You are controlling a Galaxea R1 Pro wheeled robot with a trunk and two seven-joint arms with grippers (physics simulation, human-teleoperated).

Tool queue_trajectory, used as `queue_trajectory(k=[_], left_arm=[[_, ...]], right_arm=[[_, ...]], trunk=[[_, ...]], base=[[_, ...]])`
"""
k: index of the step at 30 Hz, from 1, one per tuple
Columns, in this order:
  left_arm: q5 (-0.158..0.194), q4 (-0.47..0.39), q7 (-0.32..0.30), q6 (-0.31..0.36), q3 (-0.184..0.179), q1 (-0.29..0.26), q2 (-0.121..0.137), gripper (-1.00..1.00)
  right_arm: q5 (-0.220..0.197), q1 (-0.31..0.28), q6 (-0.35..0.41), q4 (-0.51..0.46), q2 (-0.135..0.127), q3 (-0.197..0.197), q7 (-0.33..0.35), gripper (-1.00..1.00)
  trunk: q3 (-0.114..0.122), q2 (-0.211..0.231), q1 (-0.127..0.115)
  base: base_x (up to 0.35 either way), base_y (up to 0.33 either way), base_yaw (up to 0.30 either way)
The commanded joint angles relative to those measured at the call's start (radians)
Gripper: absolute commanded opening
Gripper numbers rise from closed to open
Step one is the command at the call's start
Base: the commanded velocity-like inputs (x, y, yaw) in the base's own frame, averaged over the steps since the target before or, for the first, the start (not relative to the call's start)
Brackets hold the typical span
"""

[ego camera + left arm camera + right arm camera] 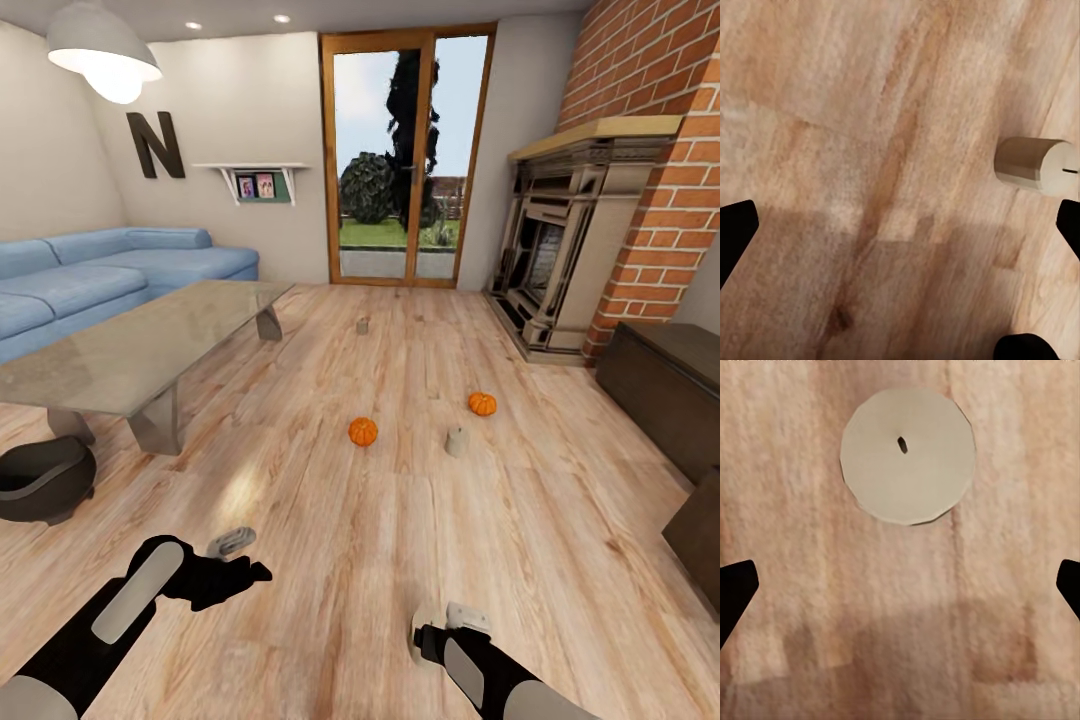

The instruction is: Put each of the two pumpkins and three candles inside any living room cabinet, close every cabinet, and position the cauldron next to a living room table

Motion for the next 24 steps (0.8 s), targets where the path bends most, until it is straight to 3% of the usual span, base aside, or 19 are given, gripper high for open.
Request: queue_trajectory(k=[1,9,24], left_arm=[[0.011,-0.003,0.008,-0.001,-0.002,-0.001,0.001,1.00],[0.009,-0.023,0.004,0.000,-0.004,0.001,0.018,1.00],[0.007,-0.029,0.004,-0.001,-0.005,0.001,0.019,1.00]], right_arm=[[-0.007,0.000,0.005,-0.002,0.000,0.008,-0.007,1.00],[-0.006,0.000,0.000,-0.002,0.000,0.008,-0.007,1.00],[-0.006,0.000,0.000,-0.002,0.000,0.008,-0.007,1.00]], trunk=[[-0.001,0.000,0.000],[-0.001,0.000,0.000],[-0.001,0.000,0.000]], base=[[0.000,0.000,0.000],[0.140,0.000,0.000],[0.102,-0.032,0.000]])
